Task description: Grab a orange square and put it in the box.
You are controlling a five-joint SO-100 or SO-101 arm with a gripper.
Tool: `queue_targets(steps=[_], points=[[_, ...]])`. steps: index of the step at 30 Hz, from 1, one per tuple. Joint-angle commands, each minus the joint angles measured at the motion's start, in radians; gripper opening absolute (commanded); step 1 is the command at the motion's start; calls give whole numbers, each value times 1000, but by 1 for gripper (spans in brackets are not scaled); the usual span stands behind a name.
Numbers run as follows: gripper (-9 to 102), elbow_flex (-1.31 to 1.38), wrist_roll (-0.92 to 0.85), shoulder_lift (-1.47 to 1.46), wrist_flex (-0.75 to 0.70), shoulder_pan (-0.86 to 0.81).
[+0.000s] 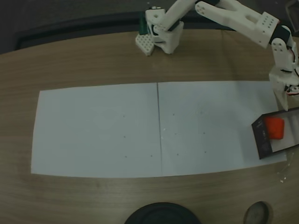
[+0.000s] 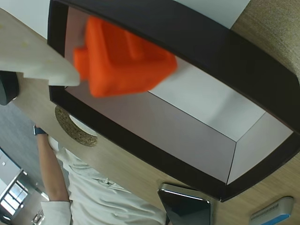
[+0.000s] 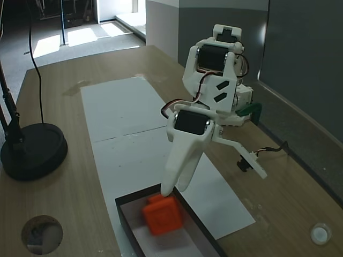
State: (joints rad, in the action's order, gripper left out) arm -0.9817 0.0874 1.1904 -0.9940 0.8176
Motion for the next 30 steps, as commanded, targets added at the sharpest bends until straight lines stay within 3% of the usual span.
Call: queue_targets(steps=[1,6,11,24,30], points=[[30,75,3,38,9,-9],[-1,77,-150,40,-40,-115],[0,123,-147,156,-253,-305],[0,207,-104,933,-735,-775],[0,-126,-107,1402,-730,-833]])
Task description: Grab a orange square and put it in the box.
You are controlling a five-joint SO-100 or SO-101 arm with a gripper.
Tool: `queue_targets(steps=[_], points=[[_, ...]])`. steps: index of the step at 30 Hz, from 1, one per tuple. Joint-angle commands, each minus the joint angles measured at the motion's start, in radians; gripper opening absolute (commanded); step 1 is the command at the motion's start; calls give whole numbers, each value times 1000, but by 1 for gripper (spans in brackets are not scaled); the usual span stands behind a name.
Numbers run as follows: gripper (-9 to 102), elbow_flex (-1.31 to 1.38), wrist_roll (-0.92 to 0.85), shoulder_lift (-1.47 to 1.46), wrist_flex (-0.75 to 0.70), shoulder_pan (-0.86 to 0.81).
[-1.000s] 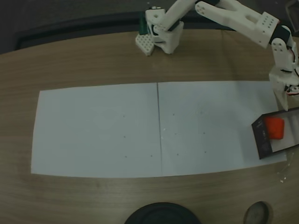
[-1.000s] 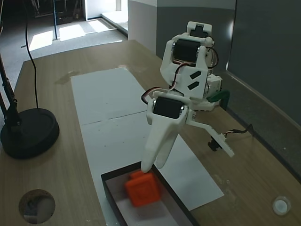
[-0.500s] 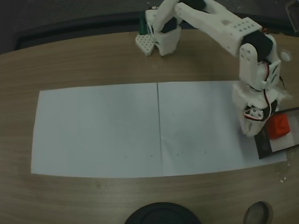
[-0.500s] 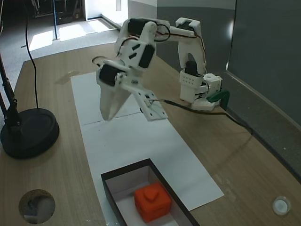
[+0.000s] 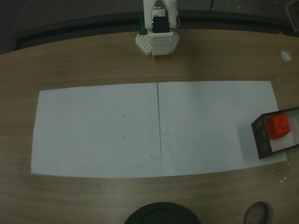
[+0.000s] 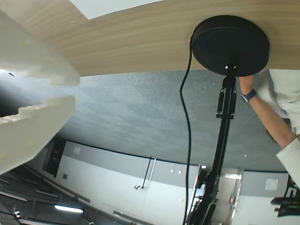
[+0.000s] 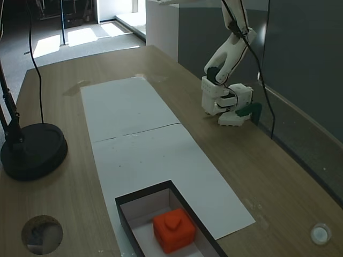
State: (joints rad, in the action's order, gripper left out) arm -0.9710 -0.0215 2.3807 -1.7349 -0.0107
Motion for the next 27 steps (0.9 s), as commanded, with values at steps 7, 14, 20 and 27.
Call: queue_targets(steps=[7,14,20,27], points=[[0,-626,0,683,57,-6],[0,-982,3,979,290,-9],[0,-1207,5,1075,495,-121],[0,-1516,11,1091,684,-207]])
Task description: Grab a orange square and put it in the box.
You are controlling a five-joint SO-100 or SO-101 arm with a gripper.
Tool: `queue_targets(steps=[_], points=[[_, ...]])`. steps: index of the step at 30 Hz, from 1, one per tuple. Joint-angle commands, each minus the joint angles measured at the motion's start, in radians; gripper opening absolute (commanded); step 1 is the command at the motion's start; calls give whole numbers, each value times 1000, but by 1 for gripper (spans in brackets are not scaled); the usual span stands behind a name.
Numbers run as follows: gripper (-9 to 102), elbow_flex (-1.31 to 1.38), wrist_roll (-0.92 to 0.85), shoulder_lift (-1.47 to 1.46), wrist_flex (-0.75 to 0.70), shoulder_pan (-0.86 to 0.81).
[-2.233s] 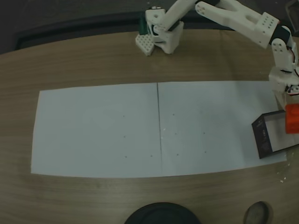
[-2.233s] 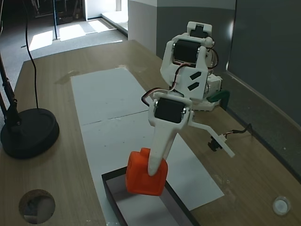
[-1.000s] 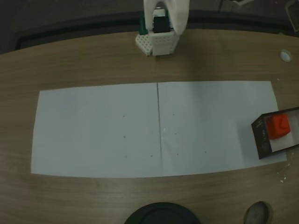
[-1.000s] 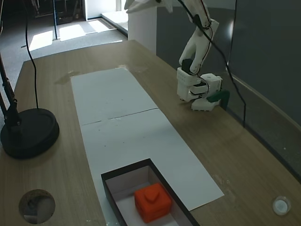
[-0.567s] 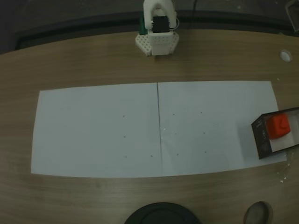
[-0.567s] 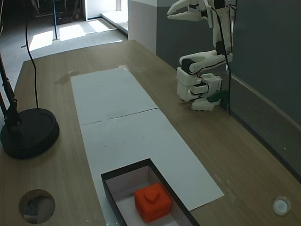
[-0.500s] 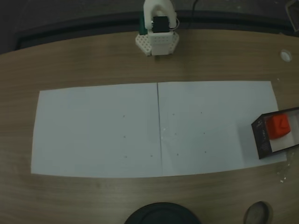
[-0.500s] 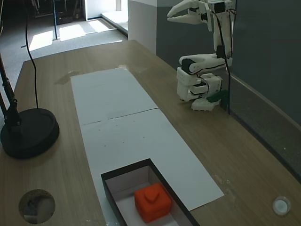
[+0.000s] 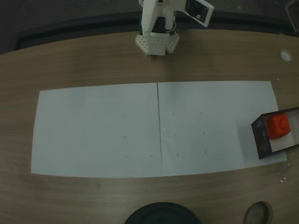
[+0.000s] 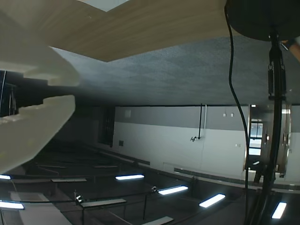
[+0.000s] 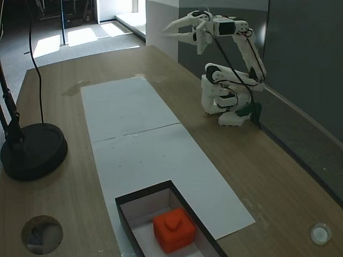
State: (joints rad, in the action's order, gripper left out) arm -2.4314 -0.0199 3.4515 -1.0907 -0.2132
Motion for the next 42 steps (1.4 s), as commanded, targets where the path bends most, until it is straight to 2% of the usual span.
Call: queue_targets(steps=[1,13,22,29,34,42], points=[[0,-94,9,20,46,-3],[0,-483,9,20,91,-3],[0,-629,9,20,71,9],[0,-601,3,20,-78,179],[0,-571,8,20,-195,183],[0,-569,5,20,-202,186]])
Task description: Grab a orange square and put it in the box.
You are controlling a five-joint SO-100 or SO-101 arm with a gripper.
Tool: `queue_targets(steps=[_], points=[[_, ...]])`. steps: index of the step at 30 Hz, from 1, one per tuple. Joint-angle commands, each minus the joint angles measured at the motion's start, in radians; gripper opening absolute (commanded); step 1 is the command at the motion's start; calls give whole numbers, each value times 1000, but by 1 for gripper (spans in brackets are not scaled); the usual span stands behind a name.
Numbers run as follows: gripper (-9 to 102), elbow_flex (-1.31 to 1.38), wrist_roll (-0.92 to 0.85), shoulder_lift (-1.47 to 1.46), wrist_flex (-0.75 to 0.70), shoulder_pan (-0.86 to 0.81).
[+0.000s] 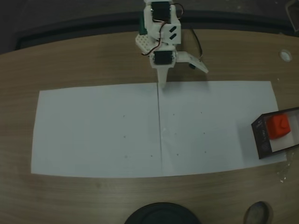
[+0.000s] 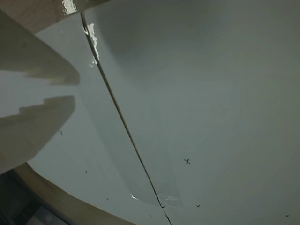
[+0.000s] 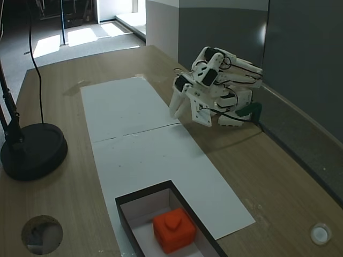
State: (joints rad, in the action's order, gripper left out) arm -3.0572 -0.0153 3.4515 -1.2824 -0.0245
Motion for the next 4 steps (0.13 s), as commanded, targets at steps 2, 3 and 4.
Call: queue_targets(steps=[2,3,4], points=[[0,57,0,20,-11,-3],[0,57,0,20,-11,-3],[0,57,0,20,-11,-3]])
